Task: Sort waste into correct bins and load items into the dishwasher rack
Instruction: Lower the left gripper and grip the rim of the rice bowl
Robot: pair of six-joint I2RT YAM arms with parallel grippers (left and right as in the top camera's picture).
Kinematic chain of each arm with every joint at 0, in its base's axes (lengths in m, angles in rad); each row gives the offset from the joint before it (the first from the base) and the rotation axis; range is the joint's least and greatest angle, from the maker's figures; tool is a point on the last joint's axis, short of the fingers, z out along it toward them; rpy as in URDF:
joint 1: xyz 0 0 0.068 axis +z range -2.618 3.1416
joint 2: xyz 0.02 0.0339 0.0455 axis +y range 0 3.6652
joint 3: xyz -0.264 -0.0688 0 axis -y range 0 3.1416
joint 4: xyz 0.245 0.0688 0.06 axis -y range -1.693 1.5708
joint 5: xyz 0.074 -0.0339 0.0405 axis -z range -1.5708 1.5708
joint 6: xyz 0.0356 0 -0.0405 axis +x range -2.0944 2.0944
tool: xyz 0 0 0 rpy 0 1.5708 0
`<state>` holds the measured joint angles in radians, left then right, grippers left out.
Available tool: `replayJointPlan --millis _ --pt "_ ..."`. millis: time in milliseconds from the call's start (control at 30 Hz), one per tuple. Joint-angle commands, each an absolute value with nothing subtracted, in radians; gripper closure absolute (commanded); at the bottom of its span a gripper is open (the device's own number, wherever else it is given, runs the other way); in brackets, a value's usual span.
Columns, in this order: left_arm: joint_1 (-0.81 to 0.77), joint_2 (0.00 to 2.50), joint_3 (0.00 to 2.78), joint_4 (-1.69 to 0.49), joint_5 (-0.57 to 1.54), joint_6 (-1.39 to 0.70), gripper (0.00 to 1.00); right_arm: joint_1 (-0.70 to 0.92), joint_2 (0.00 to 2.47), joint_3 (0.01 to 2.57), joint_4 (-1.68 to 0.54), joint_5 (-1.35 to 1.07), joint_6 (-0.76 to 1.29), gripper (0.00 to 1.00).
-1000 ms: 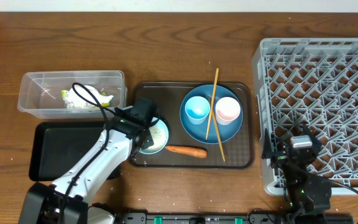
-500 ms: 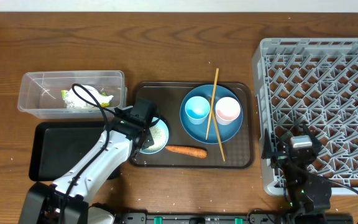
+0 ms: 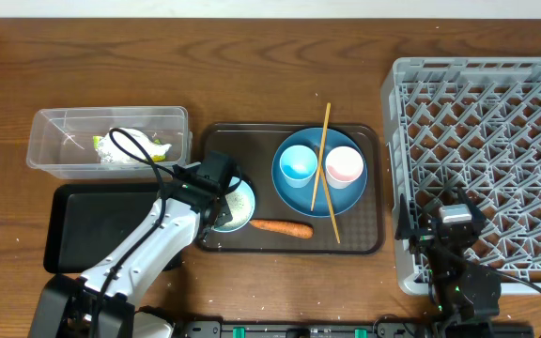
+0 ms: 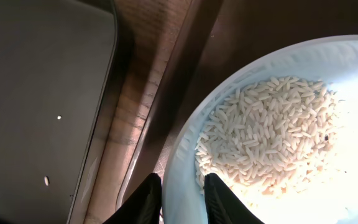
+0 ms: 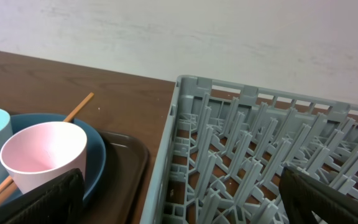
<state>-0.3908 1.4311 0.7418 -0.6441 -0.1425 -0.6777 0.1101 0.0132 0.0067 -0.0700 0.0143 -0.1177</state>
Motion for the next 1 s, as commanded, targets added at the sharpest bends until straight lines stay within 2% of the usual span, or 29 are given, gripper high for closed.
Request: replayJointPlan --millis 0,333,633,733,967 --pt "-0.390 1.438 0.729 -0.642 -0.166 -0.687 0.73 0.103 0.012 0.006 -0.074 0.010 -0.129 0.01" --pt "-0.390 1.438 0.729 -0.642 -0.165 -0.687 0.80 0.104 0.012 0.006 -0.074 0.010 -0.129 0.01" --pt "-0.390 1.438 0.729 -0.642 -0.165 -0.686 0.80 0.104 0.012 0.006 -0.074 0.010 -0.129 0.01" --pt "-0.390 1.438 0.729 -0.647 -0.165 -0.686 0.72 0.104 0.012 0.006 -0.074 0.010 -0.129 0.01" --pt "-0.390 1.438 0.721 -0.648 -0.166 -0.686 0.72 0.104 0.012 0.006 -0.074 0.010 -0.129 0.01"
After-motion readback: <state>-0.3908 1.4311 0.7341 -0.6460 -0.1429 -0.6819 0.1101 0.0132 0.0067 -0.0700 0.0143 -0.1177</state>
